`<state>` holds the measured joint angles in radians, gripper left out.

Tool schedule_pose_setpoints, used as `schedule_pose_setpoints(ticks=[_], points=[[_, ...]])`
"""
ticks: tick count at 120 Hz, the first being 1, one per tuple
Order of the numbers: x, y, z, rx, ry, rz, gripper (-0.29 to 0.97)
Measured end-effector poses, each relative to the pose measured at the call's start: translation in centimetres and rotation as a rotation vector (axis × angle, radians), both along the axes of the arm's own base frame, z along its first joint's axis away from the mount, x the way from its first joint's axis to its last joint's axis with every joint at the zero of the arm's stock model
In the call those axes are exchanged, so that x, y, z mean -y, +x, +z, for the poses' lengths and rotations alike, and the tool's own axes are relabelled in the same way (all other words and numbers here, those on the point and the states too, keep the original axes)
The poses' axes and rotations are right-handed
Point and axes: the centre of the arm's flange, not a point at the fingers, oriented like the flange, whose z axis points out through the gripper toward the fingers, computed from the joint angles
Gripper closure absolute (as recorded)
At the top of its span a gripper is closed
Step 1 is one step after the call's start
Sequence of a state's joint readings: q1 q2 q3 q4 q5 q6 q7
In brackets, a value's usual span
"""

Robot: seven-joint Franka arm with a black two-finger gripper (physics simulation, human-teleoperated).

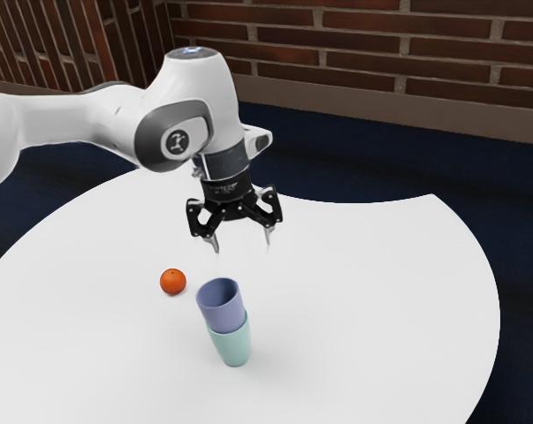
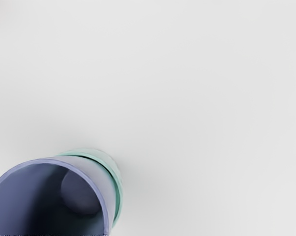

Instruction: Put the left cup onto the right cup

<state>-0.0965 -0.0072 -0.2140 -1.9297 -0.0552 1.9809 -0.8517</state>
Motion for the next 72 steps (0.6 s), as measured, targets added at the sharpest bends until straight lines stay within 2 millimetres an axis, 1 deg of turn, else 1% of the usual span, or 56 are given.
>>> schedule_pose_setpoints(ticks=[13, 26, 34, 52, 72], points=[[0.0, 0.6, 3.3, 0.037, 0.036, -0.049, 0.02], [-0.2, 0.8, 5.7, 0.055, 0.071, -0.114, 0.01], [-0.3, 0.8, 6.6, 0.059, 0.091, -0.162, 0.01], [-1.1, 0.9, 8.1, 0.067, 0.125, -0.276, 0.01], [-2.7, 1.4, 10.6, 0.104, 0.156, -0.38, 0.0]])
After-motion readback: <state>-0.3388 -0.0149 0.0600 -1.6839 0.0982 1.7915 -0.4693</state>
